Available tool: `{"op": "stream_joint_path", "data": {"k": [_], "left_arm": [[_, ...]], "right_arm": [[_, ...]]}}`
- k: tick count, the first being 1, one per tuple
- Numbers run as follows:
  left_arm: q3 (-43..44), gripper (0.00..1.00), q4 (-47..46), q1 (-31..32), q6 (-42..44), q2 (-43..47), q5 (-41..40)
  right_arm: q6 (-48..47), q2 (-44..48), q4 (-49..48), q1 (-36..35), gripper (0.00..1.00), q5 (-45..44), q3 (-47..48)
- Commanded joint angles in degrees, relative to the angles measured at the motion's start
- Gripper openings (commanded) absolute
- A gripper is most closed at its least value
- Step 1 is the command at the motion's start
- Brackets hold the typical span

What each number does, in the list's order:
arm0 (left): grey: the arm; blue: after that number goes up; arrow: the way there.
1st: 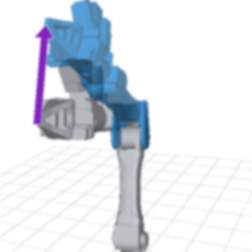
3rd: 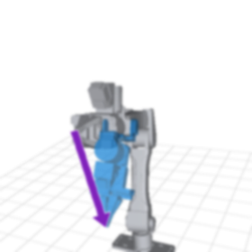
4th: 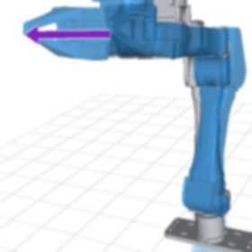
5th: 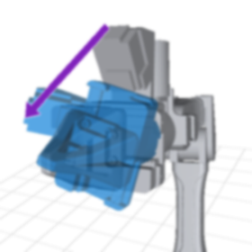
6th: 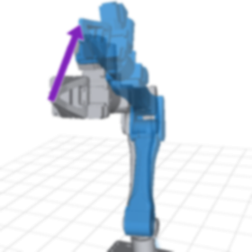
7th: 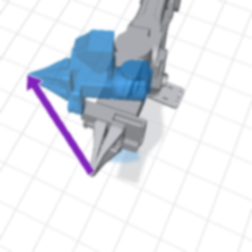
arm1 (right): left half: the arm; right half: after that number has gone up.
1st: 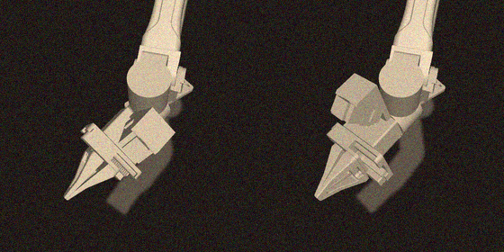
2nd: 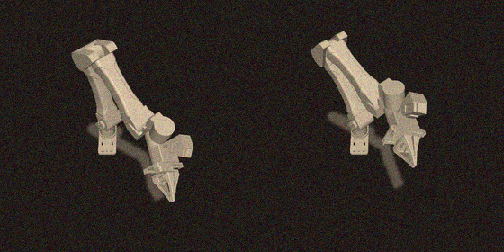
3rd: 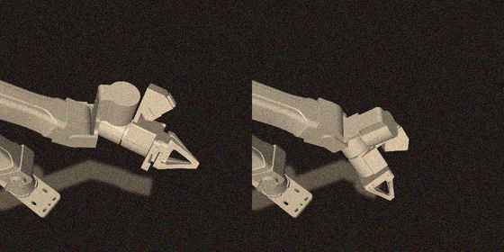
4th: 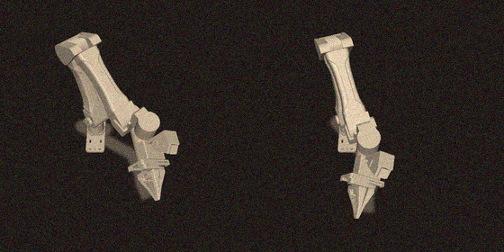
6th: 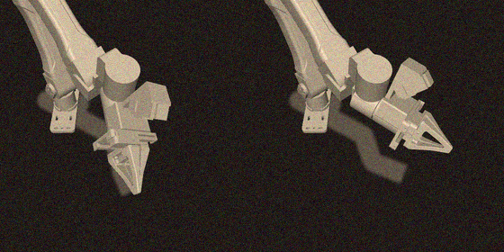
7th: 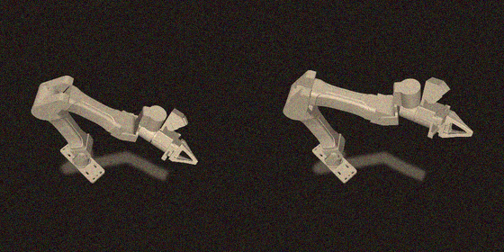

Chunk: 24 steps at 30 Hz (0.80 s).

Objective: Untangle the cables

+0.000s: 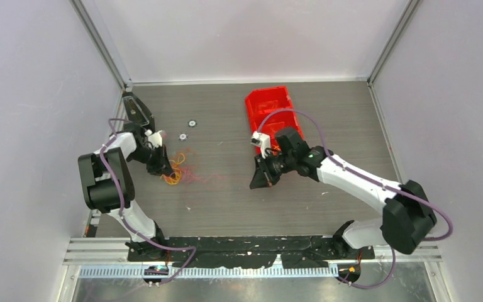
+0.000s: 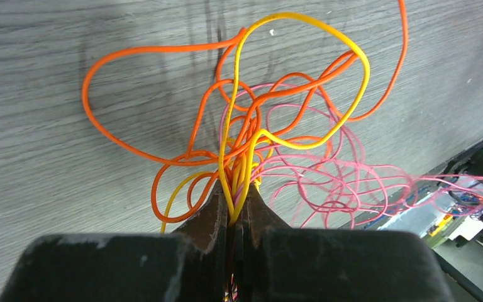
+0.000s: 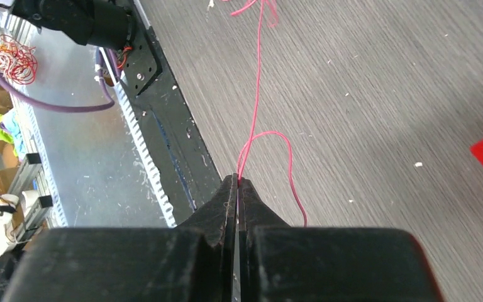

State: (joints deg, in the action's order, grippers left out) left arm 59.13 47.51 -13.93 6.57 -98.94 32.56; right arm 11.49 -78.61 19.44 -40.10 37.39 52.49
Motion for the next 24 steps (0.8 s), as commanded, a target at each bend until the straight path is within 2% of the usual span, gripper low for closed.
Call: {"op": "stream_joint_path", "data": {"k": [1, 10, 15, 24], "left_arm": [[2.47, 0.00, 1.96, -1.28, 3.59, 0.49, -3.14], [2.33, 0.00, 3.71, -4.65, 10.66, 3.96, -11.85], [2.33, 0.00, 4.70, -7.92, 13.40, 3.73, -14.31], [2.57, 0.00, 4.45, -12.12, 16.63, 3.40, -16.99]], "right_arm": [[-5.64, 7.34, 5.18, 2.48, 0.05, 1.60, 1.25], [-14.58, 20.49, 11.44, 13.48, 0.05, -6.92, 5.30], [-16.29, 26.11, 14.28, 21.33, 0.06, -10.31, 11.79], [-17.44, 27.25, 15.69, 40.99, 0.05, -10.65, 25.71]]}}
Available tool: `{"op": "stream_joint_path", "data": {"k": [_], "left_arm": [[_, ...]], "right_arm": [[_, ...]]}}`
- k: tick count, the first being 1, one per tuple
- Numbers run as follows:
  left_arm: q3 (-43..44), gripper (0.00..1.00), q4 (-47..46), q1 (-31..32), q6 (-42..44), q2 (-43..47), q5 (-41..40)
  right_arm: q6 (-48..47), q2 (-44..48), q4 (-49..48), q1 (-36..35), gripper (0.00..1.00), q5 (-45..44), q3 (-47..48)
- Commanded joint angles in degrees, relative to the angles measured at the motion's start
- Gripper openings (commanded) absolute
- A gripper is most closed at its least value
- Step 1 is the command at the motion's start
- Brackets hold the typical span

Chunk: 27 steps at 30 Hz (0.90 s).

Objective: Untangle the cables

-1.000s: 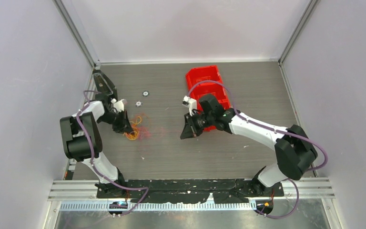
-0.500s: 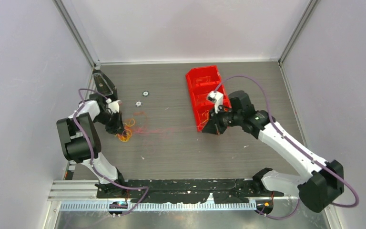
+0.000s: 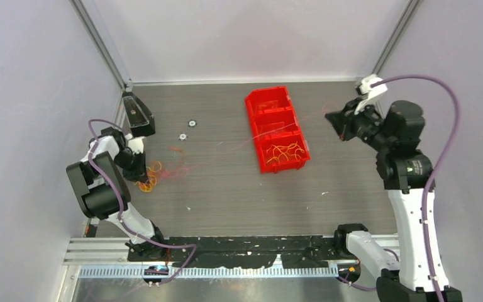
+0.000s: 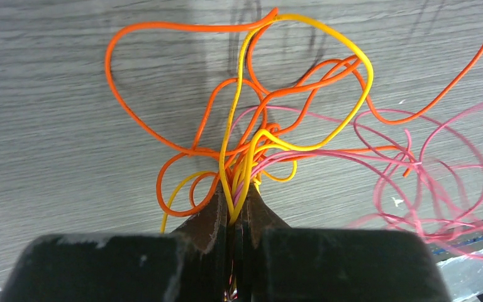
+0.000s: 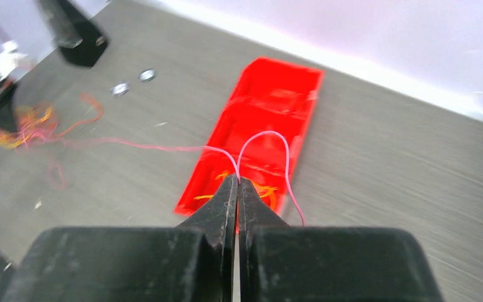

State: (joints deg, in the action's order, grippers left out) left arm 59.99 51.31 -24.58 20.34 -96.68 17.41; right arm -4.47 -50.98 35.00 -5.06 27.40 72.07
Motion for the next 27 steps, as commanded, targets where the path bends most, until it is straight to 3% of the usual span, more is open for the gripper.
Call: {"op": "stream_joint_path", "data": {"k": [1, 13, 20, 27], "left_arm": [[1.78, 0.00, 0.68, -1.74, 3.12, 1.15, -1.76], [0.25, 0.00, -0.69, -4.40, 5.44, 0.11, -2.86], [-0.77, 0.00, -1.66, -5.13, 6.40, 0.79, -2.84], [-2.39, 0.00, -2.95, -5.20, 7.75, 1.67, -4.95]], "right_arm": [[-1.54, -1.10, 0.08, 8.60, 0.05, -0.18, 8.25], [3.38, -10.99, -3.54, 27.25, 0.05, 7.78, 28.24], [6.88, -15.77, -5.53, 29.84, 0.05, 9.16, 35.73], [8.29, -20.16, -8.95, 33.82, 0.05, 5.05, 41.60]]}}
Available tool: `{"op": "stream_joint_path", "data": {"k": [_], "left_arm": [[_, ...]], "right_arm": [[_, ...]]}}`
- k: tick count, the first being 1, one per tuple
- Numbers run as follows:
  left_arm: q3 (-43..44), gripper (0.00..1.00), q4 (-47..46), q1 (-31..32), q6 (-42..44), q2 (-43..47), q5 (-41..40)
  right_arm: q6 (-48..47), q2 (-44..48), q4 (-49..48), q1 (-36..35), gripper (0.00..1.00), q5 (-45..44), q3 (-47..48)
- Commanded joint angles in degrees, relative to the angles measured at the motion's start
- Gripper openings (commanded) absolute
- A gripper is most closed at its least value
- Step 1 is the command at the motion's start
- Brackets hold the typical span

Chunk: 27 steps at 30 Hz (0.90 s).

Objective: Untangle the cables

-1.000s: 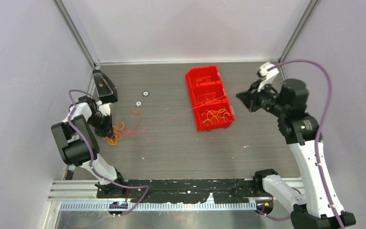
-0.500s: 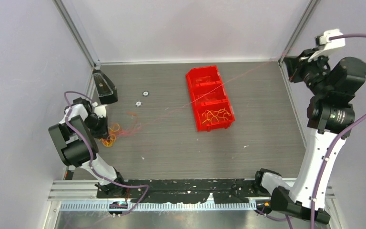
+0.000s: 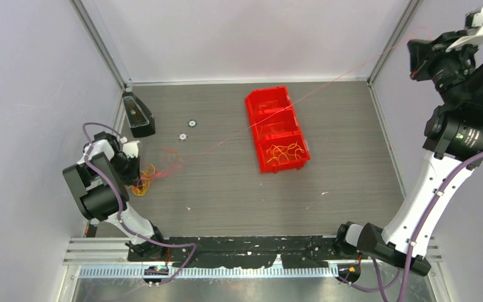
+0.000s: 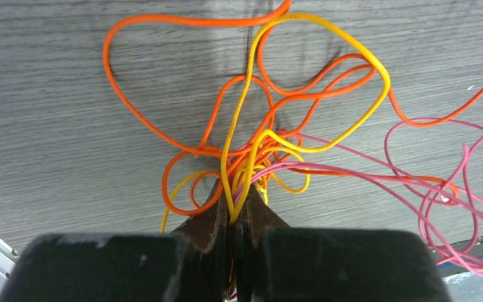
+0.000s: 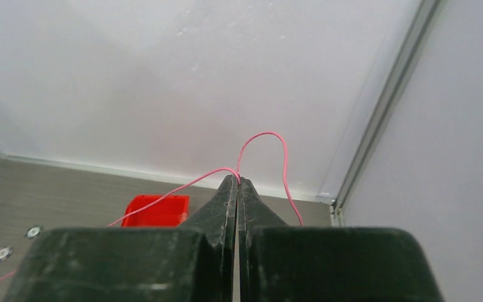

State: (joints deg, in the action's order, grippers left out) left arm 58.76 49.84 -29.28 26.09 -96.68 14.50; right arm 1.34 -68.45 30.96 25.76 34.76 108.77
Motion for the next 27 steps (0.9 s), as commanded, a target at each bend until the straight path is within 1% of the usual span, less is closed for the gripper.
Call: {"op": "stream_joint_path", "data": {"k": [1, 3, 8, 15, 17, 18, 20, 23, 27], "left_arm": [[-1.04, 0.00, -1.51, -0.59, 2.30, 1.65, -2.55], [-0.71, 0.00, -1.56, -0.96, 2.86, 1.40, -3.05], [0.49, 0.00, -1.30, -1.93, 3.57, 0.99, -4.02], [0.21, 0.00, -1.77, -2.28, 5.24, 2.37, -3.91], [0.11, 0.00, -1.97, -2.28, 5.82, 2.26, -5.03], [0.01, 0.00, -2.17, -2.34, 6.04, 2.09, -5.73], [-0.05, 0.00, -2.80, -2.58, 6.40, 1.73, -6.75], [0.46, 0.00, -3.63, -3.42, 6.75, 0.84, -7.88], [1.85, 0.00, -2.93, -4.41, 7.13, -0.53, -7.94]], "right_arm": [[3.13, -3.42, -5.07, 4.39, 0.05, -2.63, 6.90], [3.95, -5.39, -5.66, 6.36, 0.05, -3.17, 9.37], [4.05, -7.86, -7.49, 9.48, 0.05, -4.32, 10.42], [3.82, -7.32, -9.37, 10.09, 0.05, -3.36, 6.70], [3.60, -7.44, -10.04, 10.09, 0.05, -5.36, 6.79], [3.41, -7.73, -9.99, 10.10, 0.05, -7.99, 7.28], [2.43, -9.19, -8.96, 10.10, 0.05, -11.08, 9.84], [1.34, -11.25, -8.19, 10.50, 0.05, -12.80, 13.31], [0.64, -12.39, -8.53, 11.11, 0.05, -14.39, 13.81]]}}
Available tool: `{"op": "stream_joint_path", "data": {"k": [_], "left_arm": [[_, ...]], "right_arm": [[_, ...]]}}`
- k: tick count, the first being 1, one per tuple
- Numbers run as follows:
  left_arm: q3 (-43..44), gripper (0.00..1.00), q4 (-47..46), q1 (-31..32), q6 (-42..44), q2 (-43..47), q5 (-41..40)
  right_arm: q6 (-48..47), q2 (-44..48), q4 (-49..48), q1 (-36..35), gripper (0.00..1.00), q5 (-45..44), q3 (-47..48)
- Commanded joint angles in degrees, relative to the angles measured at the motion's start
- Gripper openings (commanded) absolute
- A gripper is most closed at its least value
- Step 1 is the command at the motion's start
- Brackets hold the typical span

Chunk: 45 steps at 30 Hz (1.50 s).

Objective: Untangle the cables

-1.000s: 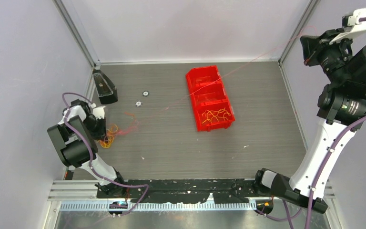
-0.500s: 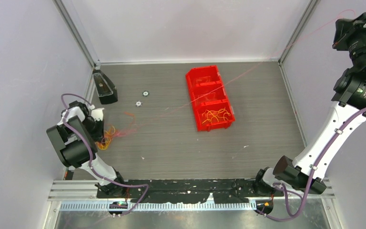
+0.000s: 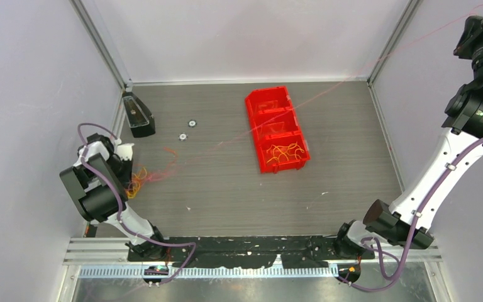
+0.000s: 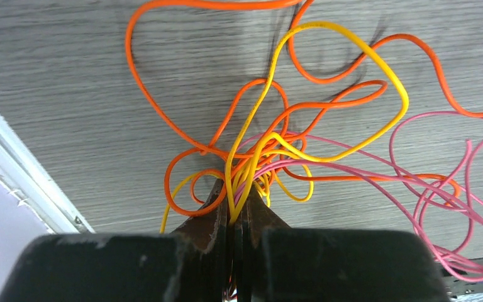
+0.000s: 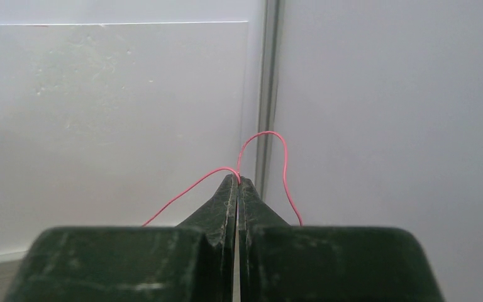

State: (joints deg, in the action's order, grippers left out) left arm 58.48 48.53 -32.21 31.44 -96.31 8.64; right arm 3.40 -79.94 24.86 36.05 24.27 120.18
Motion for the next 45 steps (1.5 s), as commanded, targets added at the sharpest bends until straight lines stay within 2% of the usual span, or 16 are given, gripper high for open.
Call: {"op": "stream_joint_path", "data": {"k": [1, 11, 14, 16, 19, 22, 27, 30, 31, 34, 38, 39, 43, 45], "left_arm": [[2.01, 0.00, -1.82, -1.56, 2.00, -0.68, -2.26], [1.47, 0.00, -2.26, -1.58, 3.13, 0.85, -2.52], [0.97, 0.00, -5.01, -1.66, 4.21, 0.46, -6.97], [1.21, 0.00, -5.09, -2.02, 5.51, -0.25, -7.11], [1.25, 0.00, -1.93, -1.90, 5.71, 1.07, 0.01], [0.71, 0.00, 1.65, 0.70, 5.73, 4.51, 6.98], [-1.40, 0.00, 5.71, 8.88, 4.37, 16.05, 18.65], [-1.74, 0.00, 5.58, 15.93, 1.30, 21.19, 21.22], [-1.93, 0.07, 5.30, 18.09, 0.58, 22.40, 21.19], [-1.63, 0.42, 4.18, 22.60, -1.95, 24.30, 21.93], [3.51, 0.82, 1.65, 23.24, -5.01, 26.97, 27.28], [4.62, 0.97, -0.03, 23.24, -5.93, 28.04, 28.91], [9.16, 1.00, -7.40, 23.62, -8.68, 32.53, 39.99], [9.80, 1.00, -15.04, 25.73, -13.39, 35.33, 45.52]], "right_arm": [[-1.56, -1.04, -2.64, 0.84, 0.05, -4.37, 2.33], [-1.01, -2.58, -5.07, 0.93, 0.05, -4.32, 3.19], [-2.06, -2.87, -6.05, 0.92, 0.05, -5.99, 3.55], [-1.94, -3.40, -6.24, 1.35, 0.05, -5.49, 4.16], [-0.26, -2.62, -6.91, 1.63, 0.05, -0.36, 2.94], [5.36, 0.07, -11.55, 1.47, 0.05, 6.01, -2.27], [15.67, 2.09, -18.13, 0.63, 0.06, 17.12, -5.17], [20.90, 2.55, -21.44, -1.04, 0.05, 22.71, -5.66], [23.75, 2.57, -23.37, -1.50, 0.05, 23.87, -5.66], [29.44, 2.67, -27.43, -5.04, 0.05, 29.51, -5.74], [32.48, 3.86, -29.64, -12.12, 0.06, 31.80, -5.78], [32.51, 4.08, -29.75, -13.41, 0.05, 31.84, -5.60], [33.39, 3.82, -29.53, -20.68, 0.05, 30.67, -3.92], [34.30, 3.16, -29.33, -23.90, 0.05, 29.99, -2.71]]}}
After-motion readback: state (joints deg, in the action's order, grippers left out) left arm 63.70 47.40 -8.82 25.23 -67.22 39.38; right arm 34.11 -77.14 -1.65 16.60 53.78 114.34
